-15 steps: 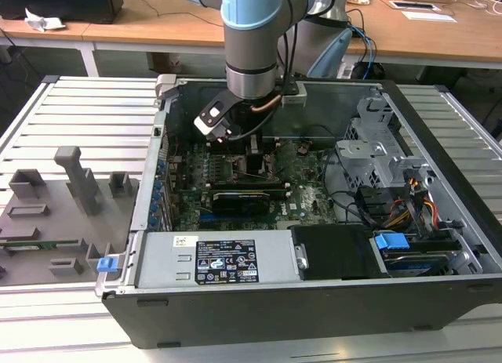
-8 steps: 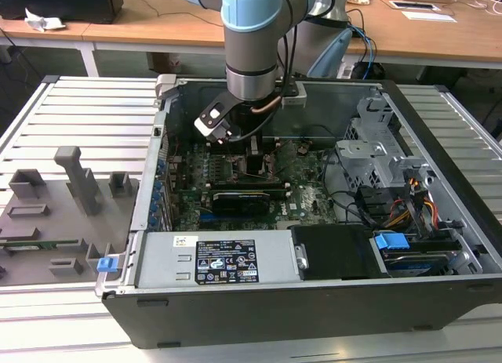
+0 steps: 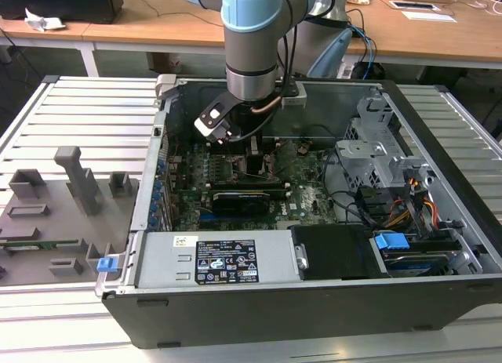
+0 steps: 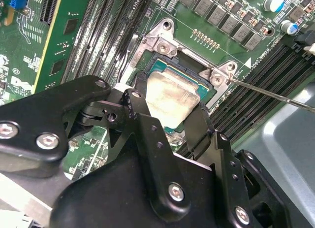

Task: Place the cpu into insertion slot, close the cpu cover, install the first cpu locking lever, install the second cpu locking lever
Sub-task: 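Place the cpu into insertion slot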

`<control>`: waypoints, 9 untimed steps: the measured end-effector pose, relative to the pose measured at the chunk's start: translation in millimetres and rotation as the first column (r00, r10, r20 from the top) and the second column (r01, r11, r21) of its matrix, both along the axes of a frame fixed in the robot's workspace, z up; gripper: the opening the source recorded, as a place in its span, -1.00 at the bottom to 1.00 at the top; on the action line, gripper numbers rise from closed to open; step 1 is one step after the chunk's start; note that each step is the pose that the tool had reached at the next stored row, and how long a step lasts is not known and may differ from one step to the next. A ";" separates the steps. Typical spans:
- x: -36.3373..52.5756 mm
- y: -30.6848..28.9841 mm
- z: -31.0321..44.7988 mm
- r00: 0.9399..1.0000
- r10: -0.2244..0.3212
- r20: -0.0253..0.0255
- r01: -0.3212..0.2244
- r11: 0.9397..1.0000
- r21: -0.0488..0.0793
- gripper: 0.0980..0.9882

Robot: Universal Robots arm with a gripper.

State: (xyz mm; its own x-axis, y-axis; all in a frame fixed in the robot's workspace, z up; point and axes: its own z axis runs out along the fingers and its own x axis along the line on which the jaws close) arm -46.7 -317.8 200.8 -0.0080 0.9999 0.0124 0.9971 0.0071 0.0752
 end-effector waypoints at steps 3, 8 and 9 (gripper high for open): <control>0.5 0.0 -0.1 1.000 0.000 0.000 0.000 1.000 0.000 0.16; 0.8 0.0 -0.1 1.000 0.000 0.000 0.000 1.000 0.000 0.16; 0.8 -0.1 -0.1 1.000 0.000 0.000 0.000 1.000 0.000 0.16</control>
